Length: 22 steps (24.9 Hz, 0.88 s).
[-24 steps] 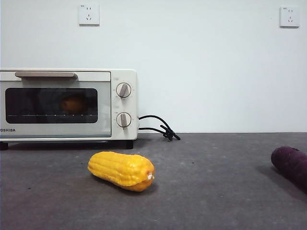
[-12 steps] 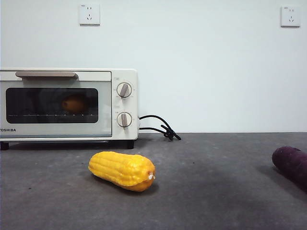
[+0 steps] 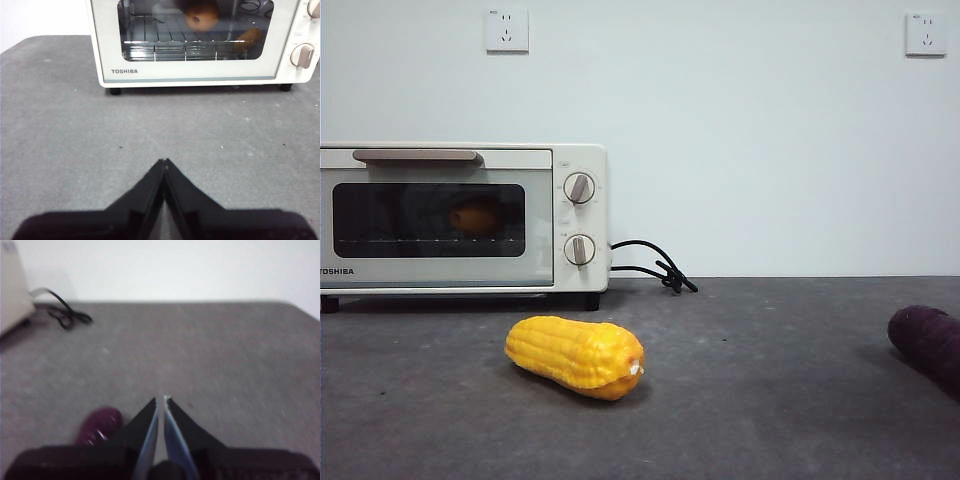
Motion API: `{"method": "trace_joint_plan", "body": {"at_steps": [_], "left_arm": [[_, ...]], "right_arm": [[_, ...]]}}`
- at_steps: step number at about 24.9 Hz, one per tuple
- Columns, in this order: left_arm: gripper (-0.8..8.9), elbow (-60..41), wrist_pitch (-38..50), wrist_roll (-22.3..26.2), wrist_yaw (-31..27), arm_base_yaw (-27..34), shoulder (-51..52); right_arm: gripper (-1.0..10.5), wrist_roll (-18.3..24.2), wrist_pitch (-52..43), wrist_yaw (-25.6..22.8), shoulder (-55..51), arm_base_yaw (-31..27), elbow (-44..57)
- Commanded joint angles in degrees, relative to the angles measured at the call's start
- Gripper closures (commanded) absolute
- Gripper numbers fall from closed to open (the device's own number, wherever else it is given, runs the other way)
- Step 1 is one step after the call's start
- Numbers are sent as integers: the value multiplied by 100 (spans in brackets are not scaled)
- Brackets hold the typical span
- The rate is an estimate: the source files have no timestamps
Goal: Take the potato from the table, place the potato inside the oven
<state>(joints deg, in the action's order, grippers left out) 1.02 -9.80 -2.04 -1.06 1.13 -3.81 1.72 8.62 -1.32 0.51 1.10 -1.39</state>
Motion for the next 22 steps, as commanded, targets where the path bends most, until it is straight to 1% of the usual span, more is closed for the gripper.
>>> {"method": "trace_joint_plan", "body": {"at_steps": [1, 3, 22], "left_arm": [[817, -59, 42, -39, -4, 20, -11], [817, -59, 42, -37, -2, 20, -24], [817, -59, 42, -37, -2, 20, -33]], "right_arm": [[914, -63, 232, -125, -9, -9, 61], [914, -68, 238, -57, -9, 4, 61], [914, -63, 199, -63, 0, 4, 59]]}}
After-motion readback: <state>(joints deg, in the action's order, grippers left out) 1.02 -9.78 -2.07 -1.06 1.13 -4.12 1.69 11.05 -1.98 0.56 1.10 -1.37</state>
